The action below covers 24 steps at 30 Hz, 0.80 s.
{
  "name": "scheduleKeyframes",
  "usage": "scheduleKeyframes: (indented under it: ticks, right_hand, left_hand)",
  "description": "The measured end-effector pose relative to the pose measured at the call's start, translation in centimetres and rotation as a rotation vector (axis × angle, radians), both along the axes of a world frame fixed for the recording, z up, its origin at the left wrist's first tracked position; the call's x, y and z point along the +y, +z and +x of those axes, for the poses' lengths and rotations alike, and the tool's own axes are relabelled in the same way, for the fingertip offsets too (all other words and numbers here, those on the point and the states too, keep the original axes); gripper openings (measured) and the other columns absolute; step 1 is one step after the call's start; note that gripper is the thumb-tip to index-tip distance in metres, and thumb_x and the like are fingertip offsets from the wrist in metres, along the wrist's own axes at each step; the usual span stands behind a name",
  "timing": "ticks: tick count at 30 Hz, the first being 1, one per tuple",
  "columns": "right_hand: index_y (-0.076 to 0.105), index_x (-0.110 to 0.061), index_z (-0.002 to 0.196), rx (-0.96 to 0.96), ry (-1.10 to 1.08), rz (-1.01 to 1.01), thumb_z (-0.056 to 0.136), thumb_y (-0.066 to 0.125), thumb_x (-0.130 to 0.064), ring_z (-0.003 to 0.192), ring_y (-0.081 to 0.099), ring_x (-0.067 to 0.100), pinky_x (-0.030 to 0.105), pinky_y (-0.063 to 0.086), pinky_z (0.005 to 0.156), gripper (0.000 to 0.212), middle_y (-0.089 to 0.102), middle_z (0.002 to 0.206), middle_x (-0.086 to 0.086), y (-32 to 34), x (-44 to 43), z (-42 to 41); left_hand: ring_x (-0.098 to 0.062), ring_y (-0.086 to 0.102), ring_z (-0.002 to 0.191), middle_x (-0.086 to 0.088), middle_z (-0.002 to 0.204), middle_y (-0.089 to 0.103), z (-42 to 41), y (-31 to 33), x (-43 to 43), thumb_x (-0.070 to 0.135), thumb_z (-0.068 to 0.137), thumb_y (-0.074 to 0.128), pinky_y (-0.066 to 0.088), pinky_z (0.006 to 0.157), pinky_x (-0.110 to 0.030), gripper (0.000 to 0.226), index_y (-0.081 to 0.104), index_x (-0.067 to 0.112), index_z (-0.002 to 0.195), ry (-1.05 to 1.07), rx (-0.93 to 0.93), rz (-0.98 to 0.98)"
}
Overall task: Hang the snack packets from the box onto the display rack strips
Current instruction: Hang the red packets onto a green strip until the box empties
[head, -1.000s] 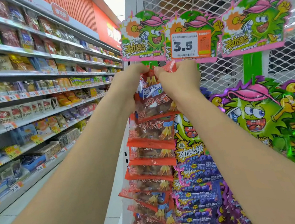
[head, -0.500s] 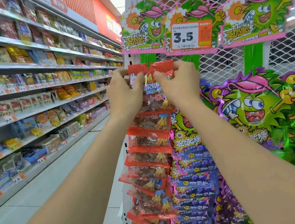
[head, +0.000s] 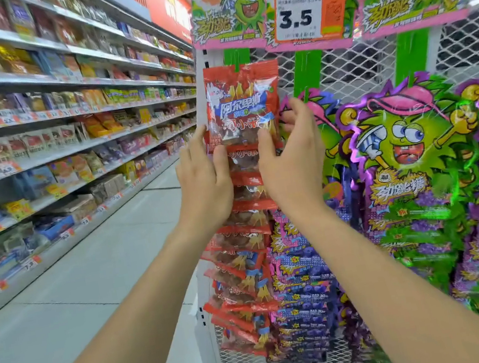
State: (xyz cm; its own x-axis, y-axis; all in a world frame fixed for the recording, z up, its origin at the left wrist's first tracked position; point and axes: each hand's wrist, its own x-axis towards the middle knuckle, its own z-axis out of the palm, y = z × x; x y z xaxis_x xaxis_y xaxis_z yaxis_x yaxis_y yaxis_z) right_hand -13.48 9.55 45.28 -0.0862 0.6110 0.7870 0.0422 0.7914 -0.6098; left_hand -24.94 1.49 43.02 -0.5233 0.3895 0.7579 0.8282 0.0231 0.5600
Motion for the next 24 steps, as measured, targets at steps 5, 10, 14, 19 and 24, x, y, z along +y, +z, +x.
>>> scheduleKeyframes:
  ticks: [5, 10, 14, 19, 24]
  right_hand:
    - [0.035, -0.016, 0.159, -0.198, 0.056, -0.092, 0.107, 0.053, -0.019, 0.139, 0.041, 0.015, 0.021, 0.029, 0.116, 0.055, 0.046, 0.149, 0.001, -9.1, -2.5, 0.6]
    - [0.048, -0.014, 0.153, -0.254, 0.082, -0.012, 0.105, 0.053, -0.008, 0.133, 0.053, 0.019, 0.036, 0.043, 0.112, 0.049, 0.057, 0.142, 0.001, -12.6, -2.7, 0.8]
    - [0.050, -0.016, 0.149, -0.219, -0.008, -0.227, 0.100, 0.056, -0.006, 0.132, 0.052, 0.018, 0.016, 0.032, 0.108, 0.051, 0.057, 0.139, -0.001, -17.5, -4.6, 2.1]
    - [0.028, -0.016, 0.163, -0.435, 0.119, -0.360, 0.107, 0.048, -0.017, 0.147, 0.039, 0.024, 0.029, 0.030, 0.116, 0.059, 0.043, 0.160, 0.005, -22.2, -5.7, 1.6]
    - [0.056, -0.023, 0.142, -0.271, 0.090, -0.428, 0.103, 0.060, -0.042, 0.121, 0.062, 0.014, 0.037, 0.050, 0.103, 0.044, 0.070, 0.128, -0.006, -21.6, -4.8, 1.5]
  left_hand:
    - [-0.027, 0.049, 0.128, -0.001, 0.128, 0.056, 0.2, -6.7, -1.1, 0.052, 0.112, 0.030, 0.037, 0.103, -0.041, 0.047, 0.046, 0.017, 0.138, -0.043, -0.356, -0.171]
    - [-0.025, 0.054, 0.100, 0.001, 0.105, 0.059, 0.7, -10.9, -2.3, 0.046, 0.113, 0.031, 0.037, 0.083, -0.041, 0.029, 0.047, 0.023, 0.107, -0.039, -0.389, -0.227]
    - [-0.020, 0.045, 0.092, 0.008, 0.091, 0.046, 1.7, -13.1, -3.3, 0.046, 0.113, 0.029, 0.039, 0.084, -0.042, 0.032, 0.043, 0.029, 0.089, -0.067, -0.440, -0.261]
    - [-0.002, 0.054, 0.120, 0.012, 0.131, 0.058, 3.1, -15.6, -3.6, 0.039, 0.113, 0.035, 0.036, 0.096, -0.017, 0.033, 0.048, 0.025, 0.140, -0.174, -0.511, -0.265]
    - [-0.007, 0.060, 0.107, 0.017, 0.113, 0.063, 1.9, -16.1, -4.1, 0.029, 0.114, 0.033, 0.040, 0.079, -0.010, 0.029, 0.054, 0.027, 0.135, -0.123, -0.342, -0.285]
